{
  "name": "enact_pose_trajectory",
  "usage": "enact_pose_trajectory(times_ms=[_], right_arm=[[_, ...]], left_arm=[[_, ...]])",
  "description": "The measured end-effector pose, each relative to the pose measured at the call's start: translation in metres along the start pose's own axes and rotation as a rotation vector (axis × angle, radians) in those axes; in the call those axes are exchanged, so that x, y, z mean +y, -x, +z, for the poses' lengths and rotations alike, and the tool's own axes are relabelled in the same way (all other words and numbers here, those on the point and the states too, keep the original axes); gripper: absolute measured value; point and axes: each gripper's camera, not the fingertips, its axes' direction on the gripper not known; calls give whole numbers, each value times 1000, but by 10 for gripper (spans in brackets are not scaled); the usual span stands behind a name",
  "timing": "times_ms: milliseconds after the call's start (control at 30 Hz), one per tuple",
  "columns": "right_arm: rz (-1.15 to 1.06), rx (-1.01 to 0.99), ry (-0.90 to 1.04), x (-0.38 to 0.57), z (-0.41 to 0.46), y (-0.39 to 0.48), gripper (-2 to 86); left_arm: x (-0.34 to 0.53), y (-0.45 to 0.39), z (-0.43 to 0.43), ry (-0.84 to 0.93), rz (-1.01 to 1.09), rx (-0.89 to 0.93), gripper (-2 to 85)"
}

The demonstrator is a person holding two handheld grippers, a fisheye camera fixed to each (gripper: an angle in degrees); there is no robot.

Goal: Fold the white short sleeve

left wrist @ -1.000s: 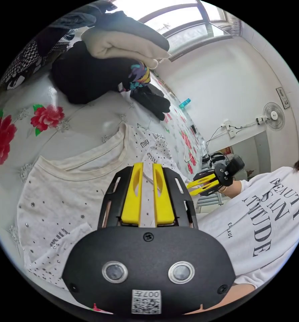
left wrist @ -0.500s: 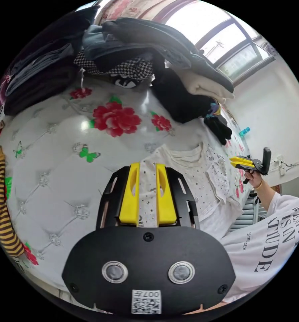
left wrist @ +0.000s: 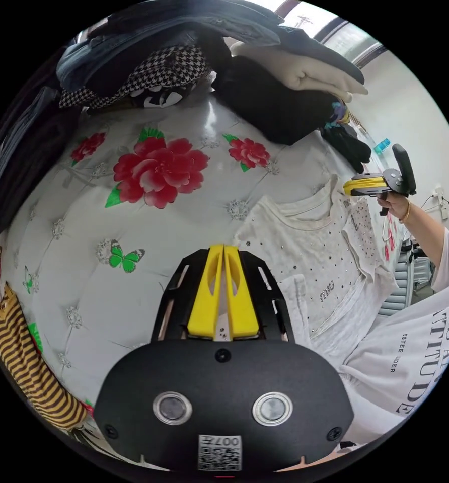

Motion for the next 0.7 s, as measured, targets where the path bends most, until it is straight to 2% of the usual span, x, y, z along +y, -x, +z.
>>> enact_pose_trajectory(times_ms=[100,167,400,467,567,700], right_arm=[[24,-34,-115,16,-36,-2,-1],[19,-92,-228,36,-75,1,-2],[-118,-84,-346,110,-142,53,-2],[-89,-50,-305,119,-135,53,-2],[-5,-81,-270,114,-119,36,-2],[72,-97,-251,105,-107,22,-2]], left_arm=[[14,2,-19,-60,-10,82,-9],[32,5,-49,-171,-40,153,-9],[106,-18,-127,-409,33,225,1],[104,-24,-118,-337,21,114,41],[75,-19,-86,-211,14,214,97],[43,-16,-45,-49,0,212,108]])
